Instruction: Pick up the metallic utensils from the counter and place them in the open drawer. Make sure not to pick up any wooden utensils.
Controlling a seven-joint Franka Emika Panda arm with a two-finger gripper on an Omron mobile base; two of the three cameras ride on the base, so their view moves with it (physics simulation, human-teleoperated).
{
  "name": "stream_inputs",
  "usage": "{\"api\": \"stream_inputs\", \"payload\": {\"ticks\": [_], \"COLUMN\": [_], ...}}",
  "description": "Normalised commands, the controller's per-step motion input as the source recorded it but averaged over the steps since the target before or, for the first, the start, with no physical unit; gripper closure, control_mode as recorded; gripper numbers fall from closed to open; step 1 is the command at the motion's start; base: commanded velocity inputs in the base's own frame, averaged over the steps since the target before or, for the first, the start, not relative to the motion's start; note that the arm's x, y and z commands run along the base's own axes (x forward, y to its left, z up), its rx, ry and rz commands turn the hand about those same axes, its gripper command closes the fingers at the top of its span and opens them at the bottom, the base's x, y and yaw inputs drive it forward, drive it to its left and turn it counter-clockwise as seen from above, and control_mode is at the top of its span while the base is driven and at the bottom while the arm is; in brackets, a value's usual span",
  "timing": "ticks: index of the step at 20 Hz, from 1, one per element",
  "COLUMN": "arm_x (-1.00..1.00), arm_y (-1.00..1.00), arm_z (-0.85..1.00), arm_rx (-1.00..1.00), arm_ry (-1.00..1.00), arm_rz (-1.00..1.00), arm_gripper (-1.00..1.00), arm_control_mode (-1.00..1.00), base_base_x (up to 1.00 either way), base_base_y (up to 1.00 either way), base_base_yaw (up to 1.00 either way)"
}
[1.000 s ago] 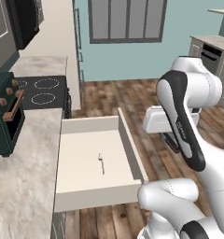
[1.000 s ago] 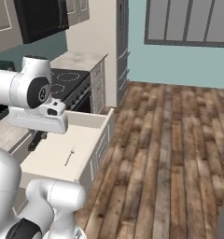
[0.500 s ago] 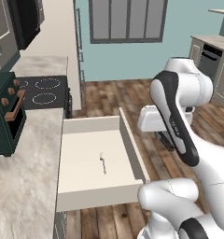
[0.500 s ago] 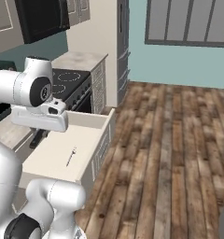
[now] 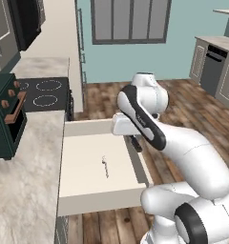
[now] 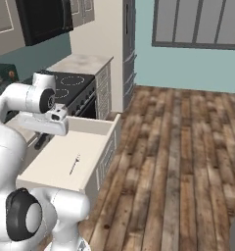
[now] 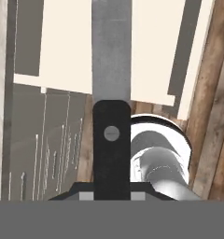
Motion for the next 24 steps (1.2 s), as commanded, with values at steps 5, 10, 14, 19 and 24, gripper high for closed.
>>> {"api": "stream_inputs", "payload": {"ticks": [5, 10, 14, 19, 24], "arm_x": [1.0, 0.99, 0.89, 0.47, -0.01], "arm_y": [0.04, -0.18, -0.02, 0.05, 0.13], "arm_z": [-0.67, -0.52, -0.51, -0.57, -0.49], "arm_rx": [-0.01, 0.0, 0.0, -0.01, -0.04], "arm_ry": [0.0, 0.0, -0.07, -0.17, -0.18], "arm_rz": [-0.02, -0.02, -0.02, -0.05, -0.01], "arm_gripper": [1.0, 1.0, 1.0, 1.0, 1.0], "arm_control_mode": [-1.0, -1.0, -1.0, -1.0, -1.0], "base_base_x": [0.0, 0.0, 0.0, 0.0, 0.0], "base_base_y": [0.0, 0.0, 0.0, 0.0, 0.0], "base_base_yaw": [0.0, 0.0, 0.0, 0.0, 0.0]}}
